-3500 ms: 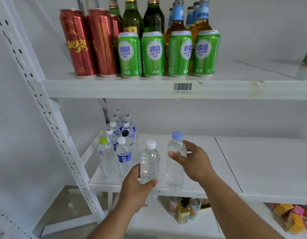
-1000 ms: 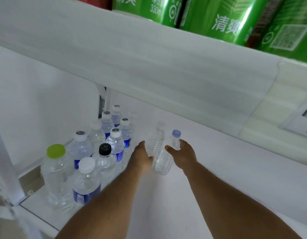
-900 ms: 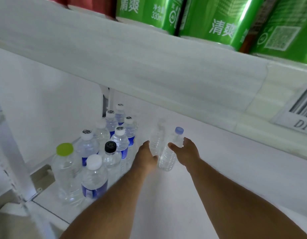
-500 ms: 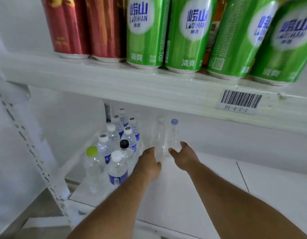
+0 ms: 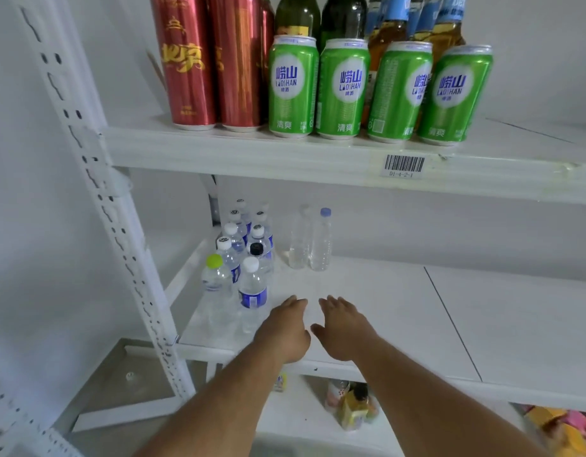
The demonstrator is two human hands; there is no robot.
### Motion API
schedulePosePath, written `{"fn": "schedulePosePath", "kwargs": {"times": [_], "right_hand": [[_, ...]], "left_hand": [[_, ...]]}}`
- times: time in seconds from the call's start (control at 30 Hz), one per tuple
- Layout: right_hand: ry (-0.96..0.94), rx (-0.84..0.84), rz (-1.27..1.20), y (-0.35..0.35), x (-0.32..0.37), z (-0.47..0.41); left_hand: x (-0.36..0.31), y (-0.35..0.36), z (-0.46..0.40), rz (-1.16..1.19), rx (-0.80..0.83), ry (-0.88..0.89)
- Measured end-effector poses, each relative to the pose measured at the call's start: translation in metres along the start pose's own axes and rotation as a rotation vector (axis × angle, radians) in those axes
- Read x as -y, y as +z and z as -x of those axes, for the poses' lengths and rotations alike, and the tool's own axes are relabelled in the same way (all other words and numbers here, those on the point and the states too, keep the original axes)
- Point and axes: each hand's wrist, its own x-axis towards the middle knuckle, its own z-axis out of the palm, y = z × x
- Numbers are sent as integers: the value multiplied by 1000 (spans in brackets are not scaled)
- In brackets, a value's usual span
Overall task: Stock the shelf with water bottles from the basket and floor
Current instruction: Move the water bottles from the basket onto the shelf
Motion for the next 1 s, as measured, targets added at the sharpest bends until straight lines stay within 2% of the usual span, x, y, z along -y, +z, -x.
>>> {"fn": "schedulePosePath", "kwargs": {"times": [0.2,0.63,0.83,1.0], "right_hand": [[-28,19,16,28,-5,53],[-38,161,-10,119,-7,144],[80,304,-57,163,8,160],[217,421,-92,211,39,158]], "left_hand": [[8,18,56,-73,32,-97],[38,73,142,-437,295,-198],[88,101,152,-426,401,-209],[155,129,151,-365,515,-215]]}}
